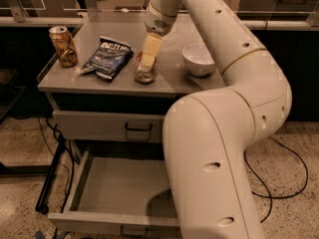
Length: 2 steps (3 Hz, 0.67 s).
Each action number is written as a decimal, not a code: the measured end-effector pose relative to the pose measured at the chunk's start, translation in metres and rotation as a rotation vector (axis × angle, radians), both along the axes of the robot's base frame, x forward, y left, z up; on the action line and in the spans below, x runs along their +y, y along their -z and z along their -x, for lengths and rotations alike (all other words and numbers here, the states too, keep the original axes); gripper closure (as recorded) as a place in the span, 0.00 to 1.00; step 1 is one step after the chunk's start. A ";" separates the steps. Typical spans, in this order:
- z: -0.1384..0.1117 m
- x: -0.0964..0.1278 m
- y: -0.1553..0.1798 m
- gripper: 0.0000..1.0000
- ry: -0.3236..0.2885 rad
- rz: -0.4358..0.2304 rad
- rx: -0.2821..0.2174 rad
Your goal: Place coke can into middle drawer
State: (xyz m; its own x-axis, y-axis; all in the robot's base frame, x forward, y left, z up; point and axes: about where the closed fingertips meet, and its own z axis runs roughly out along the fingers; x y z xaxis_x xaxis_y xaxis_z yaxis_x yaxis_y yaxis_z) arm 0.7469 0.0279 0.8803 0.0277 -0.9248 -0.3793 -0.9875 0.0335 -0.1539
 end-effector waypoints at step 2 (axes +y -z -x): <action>-0.004 0.009 0.026 0.00 0.058 -0.015 0.044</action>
Offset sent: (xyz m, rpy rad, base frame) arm -0.0164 -0.0016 -0.0325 -0.0022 0.1029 -0.0825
